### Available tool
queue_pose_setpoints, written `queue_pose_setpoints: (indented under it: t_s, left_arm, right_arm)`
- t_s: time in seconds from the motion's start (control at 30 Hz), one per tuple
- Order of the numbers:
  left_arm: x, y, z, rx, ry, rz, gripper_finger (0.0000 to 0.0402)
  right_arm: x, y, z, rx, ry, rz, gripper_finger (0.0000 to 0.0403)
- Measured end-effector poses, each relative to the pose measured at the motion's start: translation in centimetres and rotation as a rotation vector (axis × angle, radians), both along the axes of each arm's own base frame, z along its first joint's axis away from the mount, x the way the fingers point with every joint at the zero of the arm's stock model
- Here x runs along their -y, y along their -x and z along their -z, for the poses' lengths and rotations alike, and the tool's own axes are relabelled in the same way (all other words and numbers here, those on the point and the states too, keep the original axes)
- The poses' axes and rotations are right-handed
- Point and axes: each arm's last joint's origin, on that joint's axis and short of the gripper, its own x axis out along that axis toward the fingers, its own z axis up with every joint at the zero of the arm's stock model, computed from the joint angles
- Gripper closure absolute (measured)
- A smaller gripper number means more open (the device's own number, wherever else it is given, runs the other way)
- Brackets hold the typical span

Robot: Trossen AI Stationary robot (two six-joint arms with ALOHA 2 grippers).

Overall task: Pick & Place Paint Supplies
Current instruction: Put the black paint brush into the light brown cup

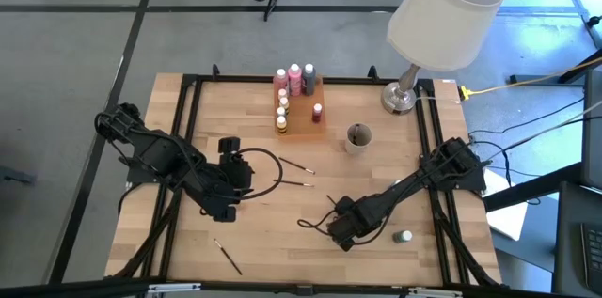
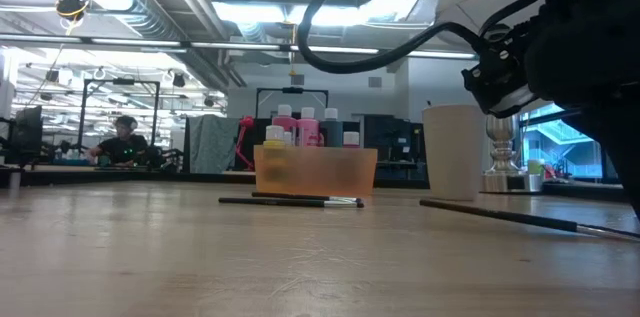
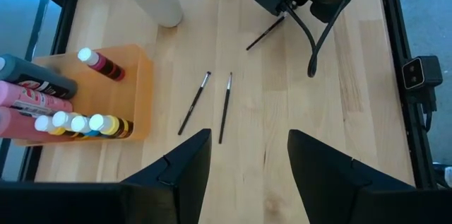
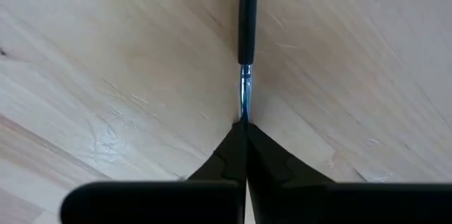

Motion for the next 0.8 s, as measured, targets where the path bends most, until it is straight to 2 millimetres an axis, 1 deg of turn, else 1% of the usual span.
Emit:
queue_pose_setpoints:
  t_s: [0.13, 0.53, 0.8]
  left_arm:
    - [0.0, 0.0, 0.0, 0.0, 0.0, 0.0, 0.0217]
    - [0.0, 0.0, 0.0, 0.0, 0.0, 0.0, 0.0217]
    - [0.0, 0.0, 0.0, -0.003, 0.005, 0.004, 0.0217]
  right_arm:
    - [0.0, -0.1, 0.0, 0.009, 0.004, 0.001, 0.0401]
    - [-0.5, -0.8, -1.0, 0.033, 0.006, -0.003, 0.0402]
    - [-0.8, -1.4, -2.8, 0.034, 0.008, -0.033, 0.0403]
